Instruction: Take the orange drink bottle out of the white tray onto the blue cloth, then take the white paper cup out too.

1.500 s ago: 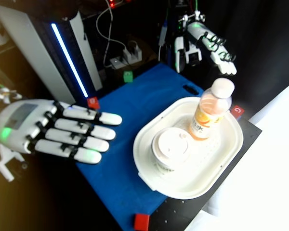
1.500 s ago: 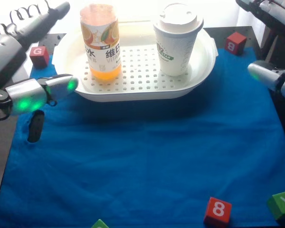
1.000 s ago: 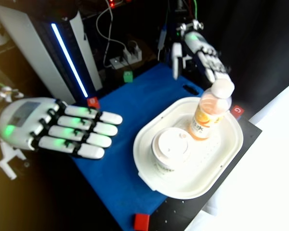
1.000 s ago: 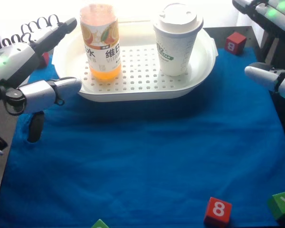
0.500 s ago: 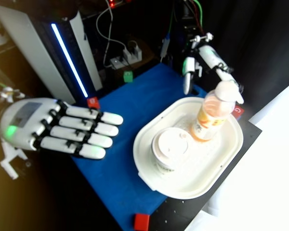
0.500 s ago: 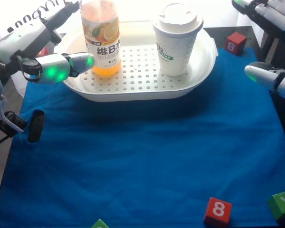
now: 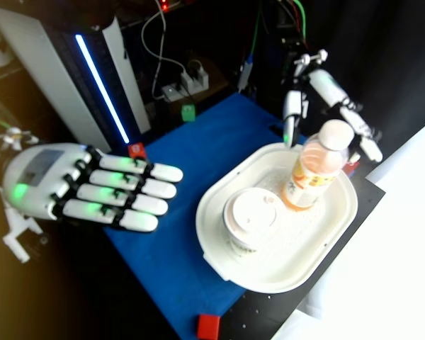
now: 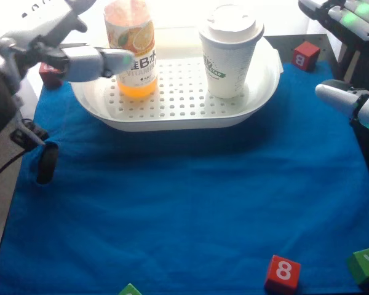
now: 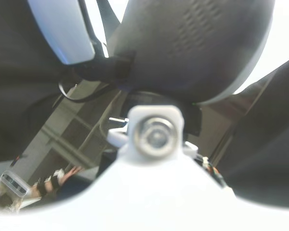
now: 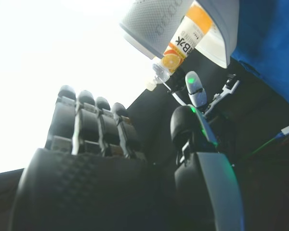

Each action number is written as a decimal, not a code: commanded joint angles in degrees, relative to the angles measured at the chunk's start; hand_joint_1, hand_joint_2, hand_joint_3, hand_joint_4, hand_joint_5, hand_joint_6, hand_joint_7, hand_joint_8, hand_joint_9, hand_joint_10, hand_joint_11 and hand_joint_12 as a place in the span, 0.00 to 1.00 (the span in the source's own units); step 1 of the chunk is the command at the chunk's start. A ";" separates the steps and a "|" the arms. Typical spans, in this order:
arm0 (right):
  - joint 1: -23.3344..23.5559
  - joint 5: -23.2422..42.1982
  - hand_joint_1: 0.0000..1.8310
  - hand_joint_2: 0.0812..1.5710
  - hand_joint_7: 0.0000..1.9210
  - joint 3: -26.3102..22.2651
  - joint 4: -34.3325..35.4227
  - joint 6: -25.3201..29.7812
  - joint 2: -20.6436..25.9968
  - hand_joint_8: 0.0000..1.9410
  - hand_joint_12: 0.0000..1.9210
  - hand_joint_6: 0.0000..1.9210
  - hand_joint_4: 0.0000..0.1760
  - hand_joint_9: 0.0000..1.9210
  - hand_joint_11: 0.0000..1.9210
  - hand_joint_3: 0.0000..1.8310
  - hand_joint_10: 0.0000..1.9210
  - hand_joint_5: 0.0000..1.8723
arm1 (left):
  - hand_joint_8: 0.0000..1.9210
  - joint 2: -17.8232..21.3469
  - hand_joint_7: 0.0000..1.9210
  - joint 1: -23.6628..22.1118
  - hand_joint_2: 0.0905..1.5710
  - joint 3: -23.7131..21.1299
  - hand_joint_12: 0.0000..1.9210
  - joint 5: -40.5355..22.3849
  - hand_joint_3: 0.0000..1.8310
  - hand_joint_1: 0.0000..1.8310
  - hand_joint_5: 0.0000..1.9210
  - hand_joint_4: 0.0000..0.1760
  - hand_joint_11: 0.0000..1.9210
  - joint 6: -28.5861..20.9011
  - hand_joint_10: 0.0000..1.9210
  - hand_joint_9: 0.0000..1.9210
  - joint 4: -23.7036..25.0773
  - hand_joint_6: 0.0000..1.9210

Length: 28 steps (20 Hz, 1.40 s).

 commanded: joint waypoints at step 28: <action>0.92 7.10 0.26 0.87 0.00 -0.04 0.57 -0.16 -0.41 0.00 0.00 0.00 0.00 0.00 0.00 0.00 0.00 0.00 | 1.00 -1.04 0.53 -4.41 0.74 2.50 1.00 -12.58 0.00 0.58 0.44 0.00 0.68 -11.80 1.00 0.63 9.36 0.64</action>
